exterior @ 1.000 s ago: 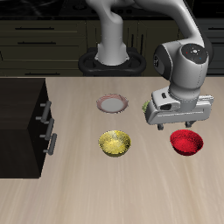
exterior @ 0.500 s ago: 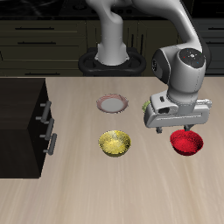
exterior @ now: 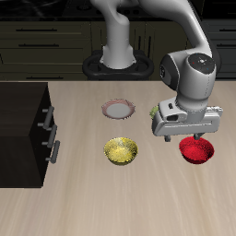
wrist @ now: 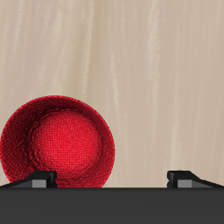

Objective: Place the red bowl on the plate

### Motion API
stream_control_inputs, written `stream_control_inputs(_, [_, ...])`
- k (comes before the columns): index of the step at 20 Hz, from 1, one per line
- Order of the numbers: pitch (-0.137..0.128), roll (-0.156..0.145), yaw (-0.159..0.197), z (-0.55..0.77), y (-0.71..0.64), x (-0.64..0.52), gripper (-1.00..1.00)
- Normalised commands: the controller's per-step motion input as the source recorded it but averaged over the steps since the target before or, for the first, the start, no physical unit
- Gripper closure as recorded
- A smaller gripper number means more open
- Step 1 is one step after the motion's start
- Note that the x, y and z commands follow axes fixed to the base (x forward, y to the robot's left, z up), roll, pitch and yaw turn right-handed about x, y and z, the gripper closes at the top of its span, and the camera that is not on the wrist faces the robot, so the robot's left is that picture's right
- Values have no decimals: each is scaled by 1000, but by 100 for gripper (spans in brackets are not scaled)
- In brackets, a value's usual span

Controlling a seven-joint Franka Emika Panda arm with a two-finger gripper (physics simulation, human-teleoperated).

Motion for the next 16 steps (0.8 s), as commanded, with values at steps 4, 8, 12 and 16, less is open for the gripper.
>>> stream_control_inputs(4, [15,-2,-7,-175,53,-80,-100])
stream_control_inputs(8, [28,5,3,-220,23,-39,-100])
stream_control_inputs(12, [27,-5,-11,-165,-55,21,-100])
stream_control_inputs(16, [11,-1,-5,-147,-37,-63,-100])
